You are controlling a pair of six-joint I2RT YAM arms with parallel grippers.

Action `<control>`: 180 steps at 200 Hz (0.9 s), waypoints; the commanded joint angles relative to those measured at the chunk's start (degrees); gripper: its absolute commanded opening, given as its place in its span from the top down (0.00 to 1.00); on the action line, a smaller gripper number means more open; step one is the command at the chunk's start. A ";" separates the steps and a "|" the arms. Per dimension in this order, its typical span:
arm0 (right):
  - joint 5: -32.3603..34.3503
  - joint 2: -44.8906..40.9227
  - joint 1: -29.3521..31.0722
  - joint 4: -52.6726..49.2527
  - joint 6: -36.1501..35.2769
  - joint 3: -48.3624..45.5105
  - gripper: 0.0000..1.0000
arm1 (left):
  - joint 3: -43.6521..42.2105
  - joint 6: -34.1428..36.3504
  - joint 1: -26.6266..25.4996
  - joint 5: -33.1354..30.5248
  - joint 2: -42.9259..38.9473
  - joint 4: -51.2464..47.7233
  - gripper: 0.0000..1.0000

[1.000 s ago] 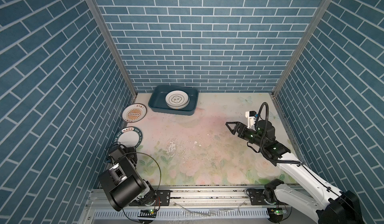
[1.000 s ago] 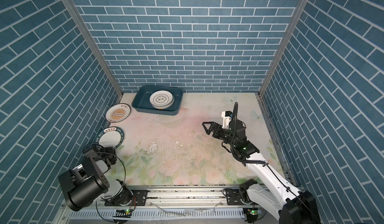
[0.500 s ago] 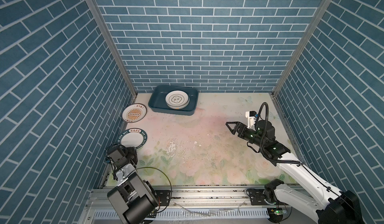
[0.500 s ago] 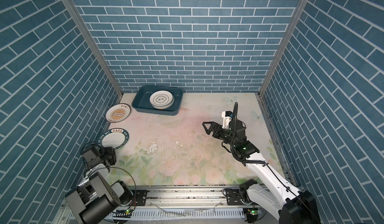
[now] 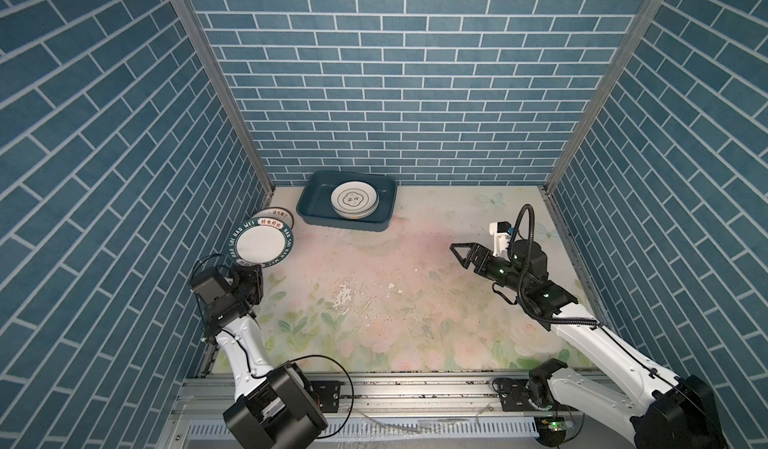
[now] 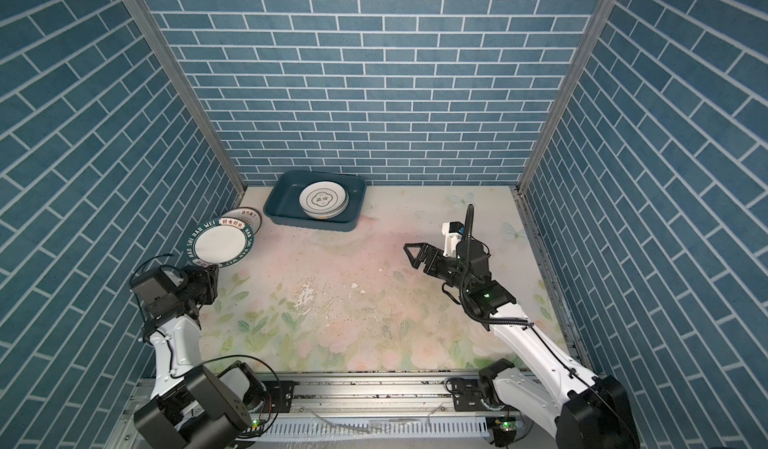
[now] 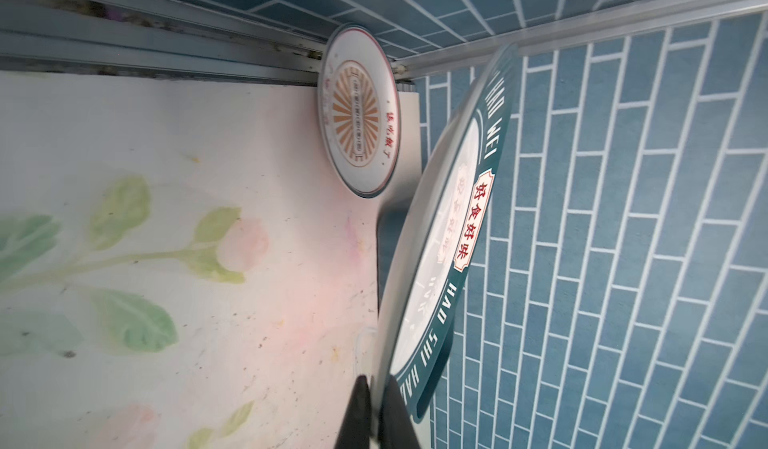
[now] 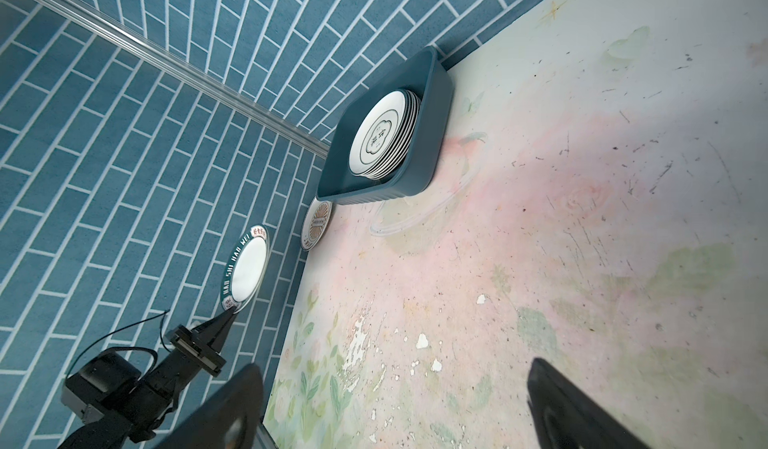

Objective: Place the plates into the plastic bin on the countertop
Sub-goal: 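Grip the HAO SHI HAO WEI plate rim and lift it upright with the left gripper, then carry the HAO SHI HAO WEI plate into the teal bin with the left gripper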

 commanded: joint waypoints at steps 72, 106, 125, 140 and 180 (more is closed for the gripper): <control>-1.43 2.20 0.25 4.04 0.50 0.38 0.01 | 19.28 5.52 -12.83 9.17 11.45 -2.47 1.00; -1.43 2.01 0.20 3.85 0.15 0.42 0.01 | 23.30 5.86 -17.22 9.09 16.82 -1.82 1.00; -1.33 2.13 0.21 3.11 -0.90 0.90 0.02 | 24.98 5.88 -19.57 8.90 19.72 -1.16 1.00; -1.51 2.25 0.22 3.08 -1.34 1.26 0.01 | 26.21 5.76 -21.17 8.62 21.98 -0.63 1.00; -1.69 3.29 0.14 3.08 -2.45 2.09 0.02 | 29.30 5.41 -24.90 6.74 28.12 0.63 1.00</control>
